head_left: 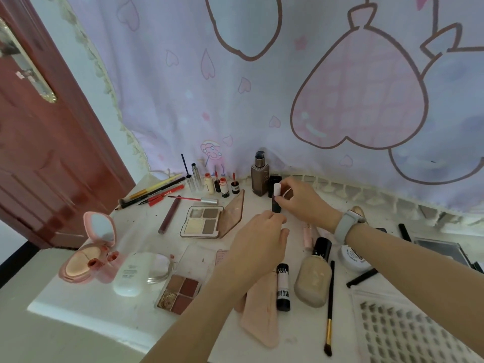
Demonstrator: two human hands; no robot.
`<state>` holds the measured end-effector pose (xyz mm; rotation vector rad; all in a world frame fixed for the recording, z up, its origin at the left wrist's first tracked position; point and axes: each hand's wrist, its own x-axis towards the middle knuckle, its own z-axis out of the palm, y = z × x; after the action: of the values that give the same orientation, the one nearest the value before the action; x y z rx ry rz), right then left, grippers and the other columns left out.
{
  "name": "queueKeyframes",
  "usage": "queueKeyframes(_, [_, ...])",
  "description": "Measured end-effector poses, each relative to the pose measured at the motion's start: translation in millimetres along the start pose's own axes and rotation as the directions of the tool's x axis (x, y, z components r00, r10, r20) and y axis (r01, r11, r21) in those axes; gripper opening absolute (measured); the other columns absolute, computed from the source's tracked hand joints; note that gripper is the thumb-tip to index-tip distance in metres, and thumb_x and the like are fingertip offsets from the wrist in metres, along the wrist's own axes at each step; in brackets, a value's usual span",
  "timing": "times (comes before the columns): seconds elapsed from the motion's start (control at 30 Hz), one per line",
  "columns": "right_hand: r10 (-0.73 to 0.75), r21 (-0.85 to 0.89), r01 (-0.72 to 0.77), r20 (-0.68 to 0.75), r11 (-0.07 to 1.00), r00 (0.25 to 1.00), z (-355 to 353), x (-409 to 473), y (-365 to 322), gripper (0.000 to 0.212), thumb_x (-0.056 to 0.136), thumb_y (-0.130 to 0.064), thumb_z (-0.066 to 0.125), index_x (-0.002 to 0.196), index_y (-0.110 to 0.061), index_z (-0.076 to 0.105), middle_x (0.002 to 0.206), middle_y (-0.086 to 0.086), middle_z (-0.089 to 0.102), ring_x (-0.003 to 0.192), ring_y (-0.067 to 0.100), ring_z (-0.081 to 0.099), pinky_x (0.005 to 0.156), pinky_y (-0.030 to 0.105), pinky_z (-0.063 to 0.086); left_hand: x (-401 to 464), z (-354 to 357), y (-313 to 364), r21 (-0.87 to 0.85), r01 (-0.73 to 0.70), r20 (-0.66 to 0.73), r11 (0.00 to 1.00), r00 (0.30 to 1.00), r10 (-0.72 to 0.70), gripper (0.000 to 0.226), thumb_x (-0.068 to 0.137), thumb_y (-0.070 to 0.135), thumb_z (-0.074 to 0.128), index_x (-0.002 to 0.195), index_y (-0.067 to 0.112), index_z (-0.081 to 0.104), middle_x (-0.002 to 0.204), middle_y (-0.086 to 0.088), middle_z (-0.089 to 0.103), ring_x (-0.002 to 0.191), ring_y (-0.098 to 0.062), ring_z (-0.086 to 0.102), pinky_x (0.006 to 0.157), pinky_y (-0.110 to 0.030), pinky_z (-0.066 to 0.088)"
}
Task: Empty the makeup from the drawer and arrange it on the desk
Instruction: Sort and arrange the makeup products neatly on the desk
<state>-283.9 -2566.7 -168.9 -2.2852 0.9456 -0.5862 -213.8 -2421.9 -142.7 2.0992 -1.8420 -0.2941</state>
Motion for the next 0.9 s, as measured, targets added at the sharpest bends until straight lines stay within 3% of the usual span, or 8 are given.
queueKeyframes(0.1, [0.0, 0.0, 0.0, 0.002, 1.0, 1.0, 0, -1, 1, 0.028, 0.088, -0.02, 0.059, 0.112, -0.007, 0.054, 0.109, 0.008, 0.059, 0.089, 0.017, 0.054, 0.077, 0.026, 0.042, 5, 11, -1, 0.021, 0.062, 0.148, 0.998, 0.987, -0.064, 0.037, 0.099, 0.024, 0.034, 0.133, 0.011, 0.043, 0.134, -0.007, 0.045, 0.121, -0.022, 0.043, 0.099, -0.037, 0.039])
queueKeyframes(0.2, [-0.001, 0.024, 0.001, 0.021, 1.0, 1.0, -9, -7, -1, 0.034, 0.089, -0.023, 0.058, 0.12, -0.01, 0.051, 0.106, 0.002, 0.056, 0.087, 0.012, 0.052, 0.075, 0.02, 0.038, 9, 19, -1, 0.027, 0.068, 0.215, 0.997, 0.974, -0.072, 0.039, 0.099, 0.021, 0.034, 0.136, 0.01, 0.039, 0.137, -0.009, 0.042, 0.124, -0.025, 0.04, 0.101, -0.038, 0.038])
queueKeyframes(0.3, [-0.002, 0.029, 0.002, -0.004, 1.0, 1.0, -34, -18, -1, 0.031, 0.091, -0.021, 0.055, 0.121, -0.013, 0.053, 0.103, -0.001, 0.056, 0.085, 0.012, 0.053, 0.072, 0.015, 0.038, 13, 24, 1, 0.067, 0.053, 0.207, 0.996, 0.976, -0.066, 0.036, 0.099, 0.02, 0.034, 0.131, 0.009, 0.044, 0.135, -0.008, 0.043, 0.122, -0.025, 0.04, 0.099, -0.037, 0.038])
queueKeyframes(0.47, [0.104, -0.06, -0.102, 0.034, 0.993, 0.994, -95, -52, 18, 0.017, 0.093, -0.015, 0.049, 0.105, -0.018, 0.061, 0.087, -0.004, 0.064, 0.069, 0.002, 0.058, 0.063, 0.008, 0.041, 17, 32, 0, 0.196, 0.065, 0.183, 0.978, 0.978, -0.101, 0.036, 0.097, 0.029, 0.036, 0.129, 0.016, 0.046, 0.137, -0.004, 0.039, 0.126, -0.024, 0.034, 0.097, -0.037, 0.033])
queueKeyframes(0.67, [0.256, -0.326, -0.226, 0.052, 0.918, 0.965, -123, -101, 60, 0.023, 0.092, -0.02, 0.051, 0.112, -0.015, 0.062, 0.103, 0.002, 0.064, 0.089, 0.011, 0.054, 0.081, 0.021, 0.039, 22, 37, 5, 0.17, 0.129, 0.122, 0.977, 0.981, -0.151, 0.039, 0.093, 0.036, 0.047, 0.129, 0.021, 0.046, 0.134, -0.002, 0.041, 0.123, -0.024, 0.036, 0.096, -0.038, 0.035])
queueKeyframes(0.77, [0.339, -0.431, -0.258, 0.122, 0.865, 0.933, -116, -114, 64, 0.033, 0.092, -0.034, 0.051, 0.12, -0.016, 0.057, 0.099, -0.001, 0.057, 0.089, 0.013, 0.05, 0.078, 0.022, 0.037, 22, 38, 6, 0.153, 0.143, 0.116, 0.978, 0.98, -0.162, 0.04, 0.092, 0.037, 0.048, 0.129, 0.022, 0.046, 0.134, -0.002, 0.04, 0.123, -0.024, 0.036, 0.096, -0.037, 0.035])
queueKeyframes(0.9, [0.377, -0.522, -0.242, 0.168, 0.818, 0.911, -108, -113, 60, 0.033, 0.093, -0.034, 0.047, 0.12, -0.016, 0.053, 0.113, 0.005, 0.059, 0.097, 0.021, 0.054, 0.083, 0.031, 0.043, 20, 39, 3, 0.142, 0.141, 0.101, 0.98, 0.983, -0.156, 0.04, 0.092, 0.039, 0.049, 0.129, 0.024, 0.046, 0.134, 0.0, 0.041, 0.123, -0.022, 0.036, 0.096, -0.037, 0.034])
